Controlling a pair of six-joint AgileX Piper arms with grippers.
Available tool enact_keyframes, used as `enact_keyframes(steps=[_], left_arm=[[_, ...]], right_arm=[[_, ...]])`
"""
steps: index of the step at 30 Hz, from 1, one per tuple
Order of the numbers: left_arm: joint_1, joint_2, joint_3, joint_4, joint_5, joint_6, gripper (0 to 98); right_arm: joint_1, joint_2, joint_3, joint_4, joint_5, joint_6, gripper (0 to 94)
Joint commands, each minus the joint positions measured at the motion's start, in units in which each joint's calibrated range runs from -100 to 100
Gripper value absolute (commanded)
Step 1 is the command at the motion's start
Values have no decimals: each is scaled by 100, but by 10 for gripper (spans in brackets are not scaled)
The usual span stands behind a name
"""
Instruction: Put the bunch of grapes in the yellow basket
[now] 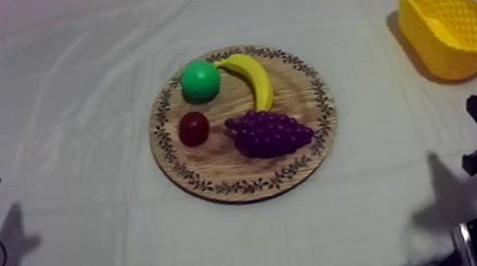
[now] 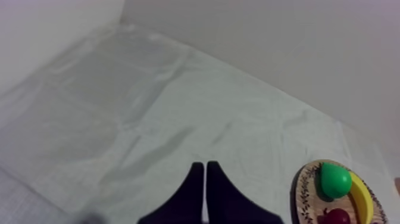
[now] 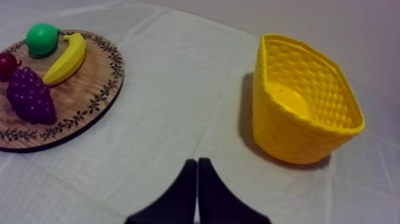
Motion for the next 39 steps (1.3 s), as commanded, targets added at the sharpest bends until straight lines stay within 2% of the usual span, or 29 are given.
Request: enact_keyframes(steps=[1, 5, 12, 23, 28, 33, 39], left_arm=[[-3, 5, 0, 1, -1, 0, 1], [-3, 5, 0, 1, -1, 0, 1], [-3, 5, 0, 1, -1, -2, 1], [-3, 5, 0, 1, -1, 0, 1], [-3, 5, 0, 1, -1, -3, 1], [-3, 5, 0, 1, -1, -5, 1], [-3, 5, 0, 1, -1, -5, 1]], right_arm=[[-308, -14, -2, -13, -83, 70, 3], [-308, -14, -2, -13, -83, 57, 6], [-308, -14, -2, -20, -95, -11, 70], [-195, 48, -5, -278, -257, 214, 29], [-154, 732, -363, -354, -549, 307, 19], [-101, 1866, -1495, -652, -361, 505, 14], [-78, 3295, -2934, -1100, 323, 1082, 17]])
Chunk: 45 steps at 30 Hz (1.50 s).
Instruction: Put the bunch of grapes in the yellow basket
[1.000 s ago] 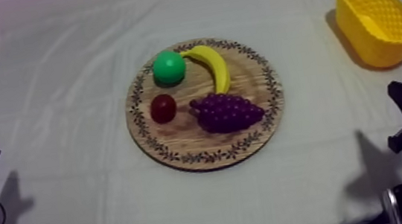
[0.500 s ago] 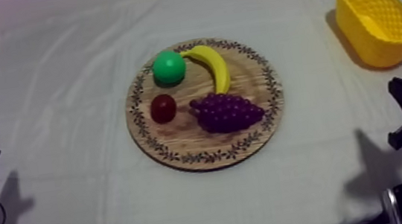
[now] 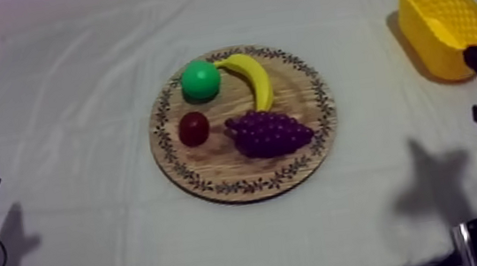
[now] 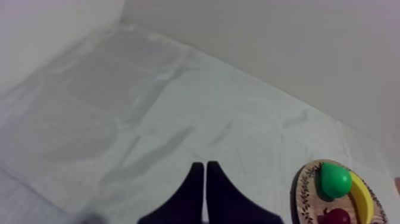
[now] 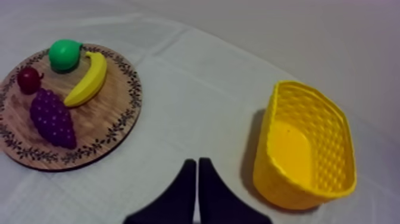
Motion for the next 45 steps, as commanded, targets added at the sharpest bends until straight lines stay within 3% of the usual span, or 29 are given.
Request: enact_keyframes(steps=[1, 10, 15, 27, 33, 36, 41, 45], left_arm=[[-3, 5, 0, 1, -1, -1, 1], [-3, 5, 0, 1, -1, -1, 1], [-3, 5, 0, 1, -1, -1, 1], [-3, 5, 0, 1, -1, 3, 1], [-3, 5, 0, 1, -1, 3, 1], [-3, 5, 0, 1, -1, 3, 1], [-3, 5, 0, 1, -1, 3, 1], [-3, 5, 0, 1, -1, 3, 1]], right_arm=[[-15, 1072, -1036, -163, 406, 365, 17], [-237, 3286, -3513, -489, 2183, 923, 19], [-694, 4342, -4436, -375, 2995, 1126, 37], [-1321, 6194, -5974, -409, 4189, 1383, 56], [-1484, 6823, -6398, -284, 4380, 1439, 83], [-1468, 6996, -6466, -285, 4432, 1451, 216], [-1534, 7116, -6531, -125, 4698, 1291, 673], [-1602, 7155, -6557, -72, 4802, 1195, 829]])
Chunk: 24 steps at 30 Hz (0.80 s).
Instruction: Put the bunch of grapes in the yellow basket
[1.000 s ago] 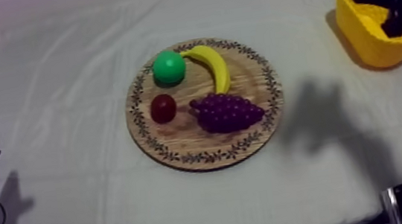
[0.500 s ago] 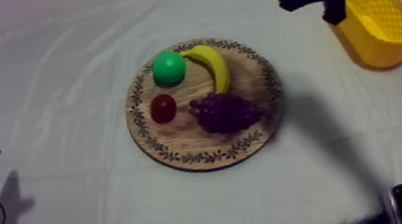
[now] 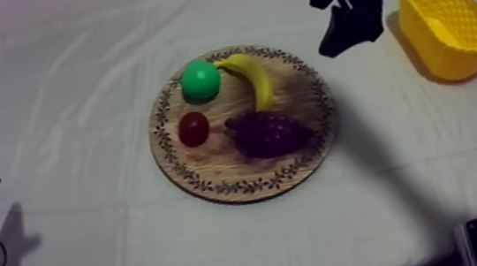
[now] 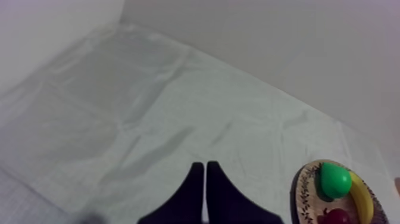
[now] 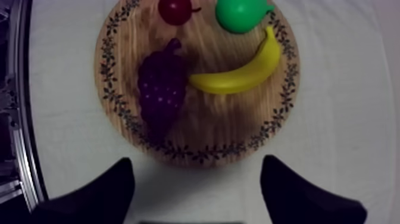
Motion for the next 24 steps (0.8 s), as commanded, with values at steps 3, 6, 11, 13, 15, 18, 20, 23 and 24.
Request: enact_keyframes(steps=[3, 6, 11, 13, 15, 18, 20, 23, 24], left_arm=[[-3, 5, 0, 1, -1, 0, 1], [-3, 5, 0, 1, -1, 0, 1], [-3, 5, 0, 1, -1, 0, 1], [-3, 5, 0, 1, -1, 0, 1], [-3, 5, 0, 1, -1, 0, 1], [-3, 5, 0, 1, -1, 0, 1], [-3, 5, 0, 1, -1, 0, 1], [-3, 5, 0, 1, -1, 0, 1], [-3, 5, 0, 1, -1, 0, 1]], right_arm=[[-9, 55, 23, -45, 17, -11, 858], [-36, 130, 115, -90, -35, -5, 866], [-166, 325, 446, -134, -290, -11, 872], [-237, 436, 586, -146, -425, -19, 875], [-307, 568, 694, -165, -562, -23, 876], [-402, 795, 788, -191, -744, -29, 878], [-454, 961, 807, -207, -844, -34, 878], [-511, 1220, 772, -239, -966, -39, 878], [-524, 1304, 745, -251, -998, -39, 877]])
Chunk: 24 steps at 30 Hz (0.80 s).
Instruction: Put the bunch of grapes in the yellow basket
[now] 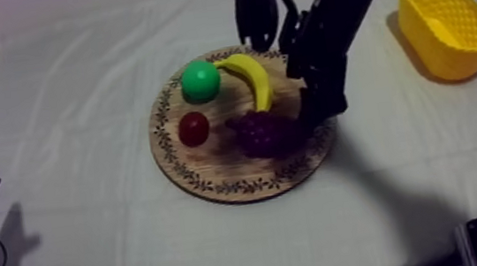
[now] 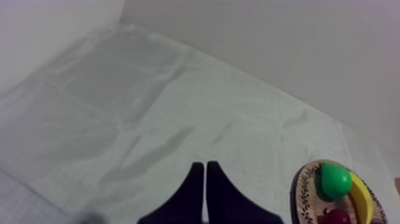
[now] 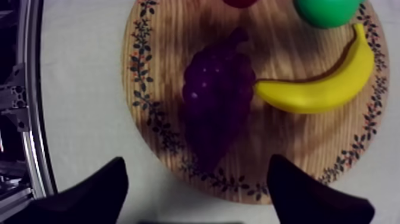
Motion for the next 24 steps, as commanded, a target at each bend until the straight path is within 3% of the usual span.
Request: enact_keyframes(steps=[1, 24], left_arm=[[-3, 5, 0, 1, -1, 0, 1], [-3, 5, 0, 1, -1, 0, 1]], right_arm=[[-26, 208, -62, -7, -25, 2, 876], [-321, 1877, -642, -121, -597, 43, 859]])
